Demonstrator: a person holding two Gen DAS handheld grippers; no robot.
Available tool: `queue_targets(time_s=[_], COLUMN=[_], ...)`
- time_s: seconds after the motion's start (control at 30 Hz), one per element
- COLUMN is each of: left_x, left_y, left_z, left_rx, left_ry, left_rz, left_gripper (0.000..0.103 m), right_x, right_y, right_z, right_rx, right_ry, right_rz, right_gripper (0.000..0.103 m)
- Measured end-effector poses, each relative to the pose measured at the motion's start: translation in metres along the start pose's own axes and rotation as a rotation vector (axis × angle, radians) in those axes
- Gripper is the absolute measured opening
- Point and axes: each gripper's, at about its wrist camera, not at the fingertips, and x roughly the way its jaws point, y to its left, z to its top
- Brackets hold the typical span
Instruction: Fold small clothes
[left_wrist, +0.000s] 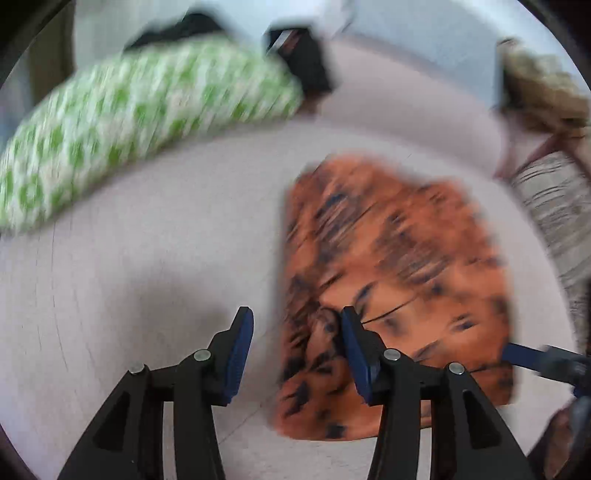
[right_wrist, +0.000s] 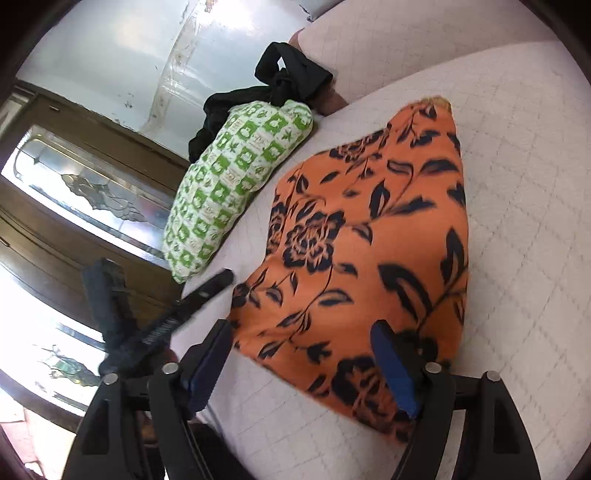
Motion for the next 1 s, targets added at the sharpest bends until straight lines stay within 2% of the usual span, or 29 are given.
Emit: queue_targets(time_s=[0.03,0.07,0.13,0.27,0.47,0.57,0.63,0.7,0.83,0.9,1.0], left_x=[0.006,0.003,-0.009,-0.018,-0.017,-0.019,-0.020,-0.022,-0.031,-0.035,-0.038], left_y=[0.007,0.010,0.007,0.003,0.004,0.004,0.004,0.003,0.007,0.010,0.013], left_z=[-0.002,-0.003,-0.002,-0.004,-0.011,-0.013,-0.013,-0.014,-0.013,-0.012,-0.009], left_rx=[-0.036,-0.061,-0.054,-0.046,-0.046,-0.051,-0.055,-0.046,-0.062,-0.076,-0.102], left_ry=[0.017,0.003,-0.031,-0.043,-0.039,-0.041,-0.042,-0.046,-0.065,-0.081,-0.085], left_rz=[-0.016,-0.033,-0.027,-0.011,-0.010,-0.009,-0.012,-0.006,-0.029,-0.031,-0.048], left_gripper=[0.053,0.053,0.053,0.053,0.053,0.056,0.057,0.057,0.062,0.067,0.067], right_x=[0.005,0.008,0.002,-0.013,-0.003,0.026,0.042,0.031,-0.009,-0.027,-0.037], right_y=[-0.005,-0.009,-0.007,0.008,0.017,-0.005,-0.030,-0.029,-0.005,-0.010,-0.035], right_z=[-0.003,-0.006,-0.008,-0.004,0.036,0.064,0.073,0.073,0.058,0.046,0.033], right_rx=[0.017,0.022,0.025,-0.032,-0.065,0.008,0.108,0.145,0.046,0.027,0.077], right_ry=[0.020,0.036,0.023,-0.013,-0.051,-0.018,0.019,-0.014,-0.078,-0.102,-0.118], right_rz=[-0.004,-0.008,-0.012,-0.022,-0.026,-0.070,-0.057,-0.021,0.004,-0.036,-0.097], right_gripper=[0.083,0.083,0.083,0.083,0.085,0.088,0.088,0.088,0.088,0.088,0.088])
